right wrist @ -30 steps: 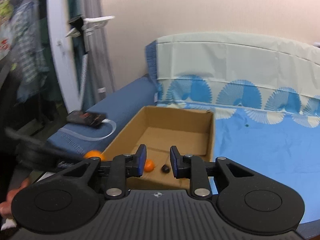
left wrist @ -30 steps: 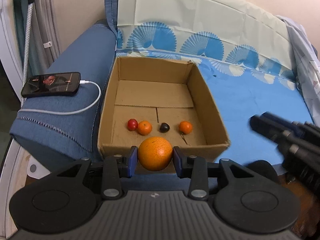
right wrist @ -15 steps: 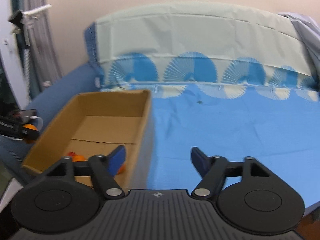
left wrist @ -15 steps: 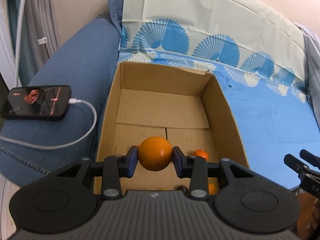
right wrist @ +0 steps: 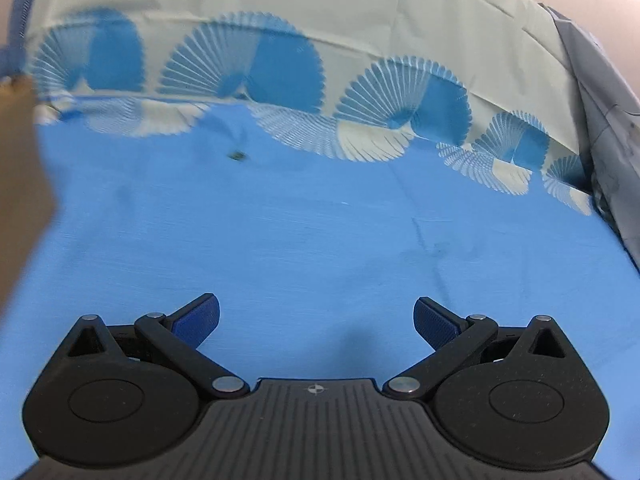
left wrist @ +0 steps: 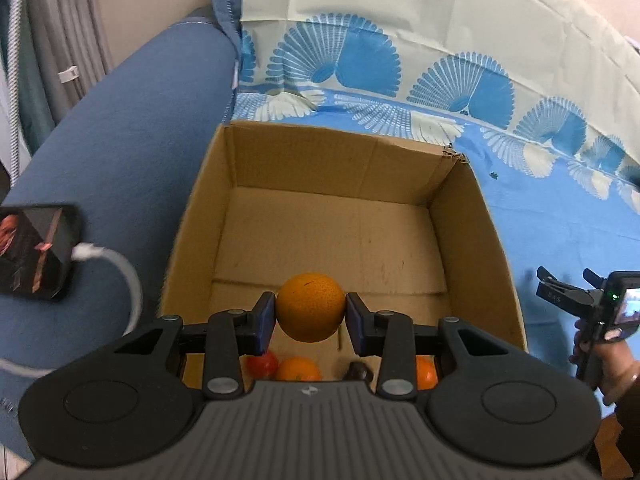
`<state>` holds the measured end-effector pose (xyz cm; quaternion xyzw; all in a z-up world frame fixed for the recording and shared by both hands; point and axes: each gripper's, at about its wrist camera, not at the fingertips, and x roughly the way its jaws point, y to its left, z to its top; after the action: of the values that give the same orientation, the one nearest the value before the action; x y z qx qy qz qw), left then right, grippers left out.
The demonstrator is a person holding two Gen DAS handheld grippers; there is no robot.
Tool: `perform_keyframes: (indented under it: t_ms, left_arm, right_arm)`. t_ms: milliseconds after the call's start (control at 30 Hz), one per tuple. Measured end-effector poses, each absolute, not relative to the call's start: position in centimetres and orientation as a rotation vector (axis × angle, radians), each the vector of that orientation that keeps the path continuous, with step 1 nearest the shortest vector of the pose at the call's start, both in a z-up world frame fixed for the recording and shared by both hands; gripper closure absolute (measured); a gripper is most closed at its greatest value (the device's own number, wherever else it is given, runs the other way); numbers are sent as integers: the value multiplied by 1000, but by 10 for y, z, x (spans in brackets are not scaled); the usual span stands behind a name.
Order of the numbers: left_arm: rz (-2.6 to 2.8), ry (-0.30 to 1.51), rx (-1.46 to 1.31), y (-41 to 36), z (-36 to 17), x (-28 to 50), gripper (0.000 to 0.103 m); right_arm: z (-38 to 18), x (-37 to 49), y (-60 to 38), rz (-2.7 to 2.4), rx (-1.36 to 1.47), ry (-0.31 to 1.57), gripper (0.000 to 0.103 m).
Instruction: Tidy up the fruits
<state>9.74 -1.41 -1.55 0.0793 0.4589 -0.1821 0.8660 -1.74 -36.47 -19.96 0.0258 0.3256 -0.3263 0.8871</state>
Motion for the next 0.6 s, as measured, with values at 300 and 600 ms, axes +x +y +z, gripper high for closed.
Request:
perform_keyframes:
  t_ms: [300,600]
  left_arm:
    - [-372,977,117,-92,-39,125,61]
    - [-340,976,78,-167,-48,139,61]
  right_arm:
    - [-215,3,-411,-674,229,636,0]
    - [-214,-1,-414,-669,241,631,0]
